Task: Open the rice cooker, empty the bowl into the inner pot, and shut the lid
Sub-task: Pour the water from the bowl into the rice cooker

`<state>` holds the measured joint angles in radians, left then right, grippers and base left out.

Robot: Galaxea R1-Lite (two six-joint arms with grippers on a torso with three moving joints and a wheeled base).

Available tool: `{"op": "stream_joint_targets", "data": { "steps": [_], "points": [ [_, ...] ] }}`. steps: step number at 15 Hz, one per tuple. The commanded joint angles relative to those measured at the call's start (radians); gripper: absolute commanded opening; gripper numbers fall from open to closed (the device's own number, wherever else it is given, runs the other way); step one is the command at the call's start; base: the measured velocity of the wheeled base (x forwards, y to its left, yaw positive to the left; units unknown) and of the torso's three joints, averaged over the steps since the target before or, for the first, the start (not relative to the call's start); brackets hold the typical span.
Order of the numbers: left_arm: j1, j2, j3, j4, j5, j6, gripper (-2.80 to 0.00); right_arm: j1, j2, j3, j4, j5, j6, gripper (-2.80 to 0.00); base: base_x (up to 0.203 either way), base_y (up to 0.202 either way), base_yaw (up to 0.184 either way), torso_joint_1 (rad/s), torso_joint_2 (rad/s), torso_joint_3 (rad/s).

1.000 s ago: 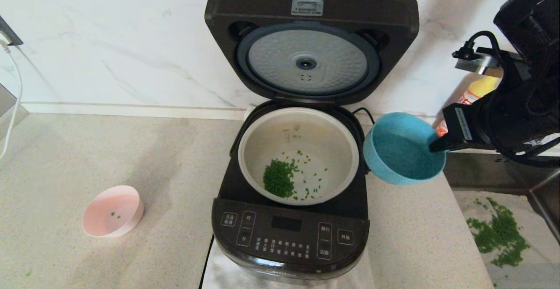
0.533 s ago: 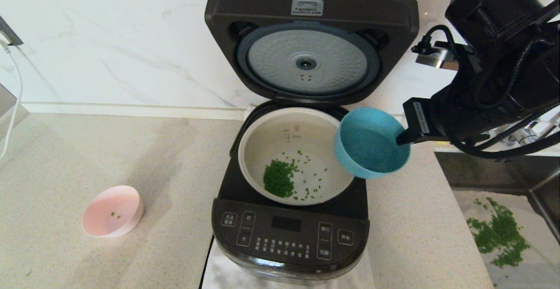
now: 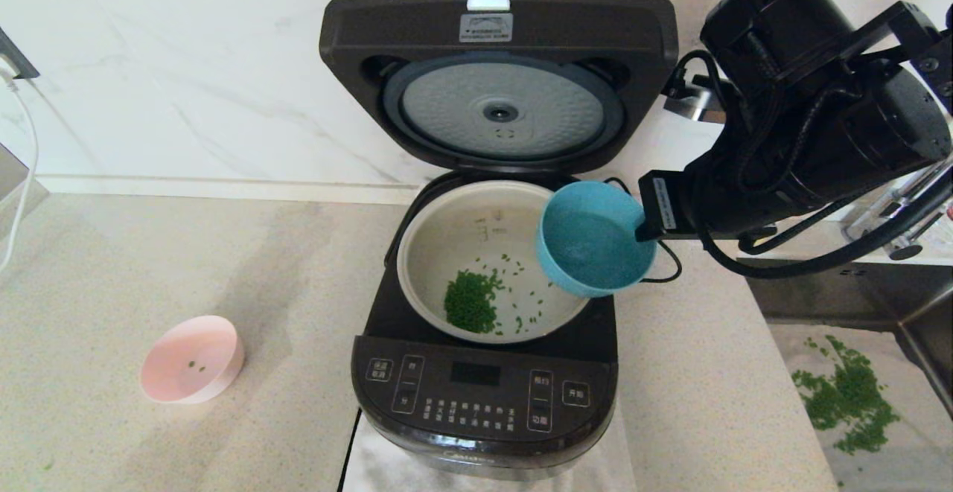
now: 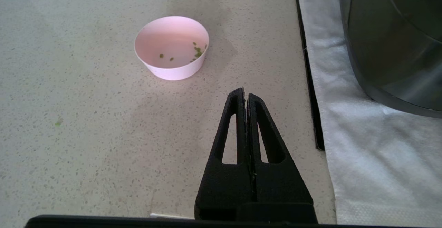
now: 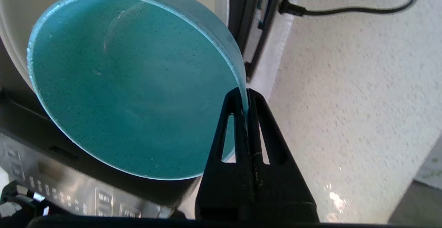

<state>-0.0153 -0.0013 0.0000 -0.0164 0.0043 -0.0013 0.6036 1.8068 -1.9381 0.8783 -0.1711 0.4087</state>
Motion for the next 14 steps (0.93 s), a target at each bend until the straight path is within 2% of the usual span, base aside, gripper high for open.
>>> {"op": "stream_joint_targets", "data": {
  "steps": [1, 10, 14],
  "points": [
    [0.0, 0.001, 0.006, 0.0, 0.0, 0.0, -2.8, 0.024, 0.016, -0.004, -0.009, -0.037, 0.0, -2.8, 0.0, 0.0, 0.0, 0.0, 0.0, 0.0],
    [0.0, 0.001, 0.006, 0.0, 0.0, 0.0, -2.8, 0.042, -0.034, -0.002, 0.039, -0.053, 0.002, -2.8, 0.0, 0.0, 0.0, 0.0, 0.0, 0.0],
    [0.0, 0.001, 0.006, 0.0, 0.0, 0.0, -2.8, 0.042, -0.055, -0.002, 0.041, -0.093, -0.004, -2.8, 0.0, 0.0, 0.0, 0.0, 0.0, 0.0]
  ]
}}
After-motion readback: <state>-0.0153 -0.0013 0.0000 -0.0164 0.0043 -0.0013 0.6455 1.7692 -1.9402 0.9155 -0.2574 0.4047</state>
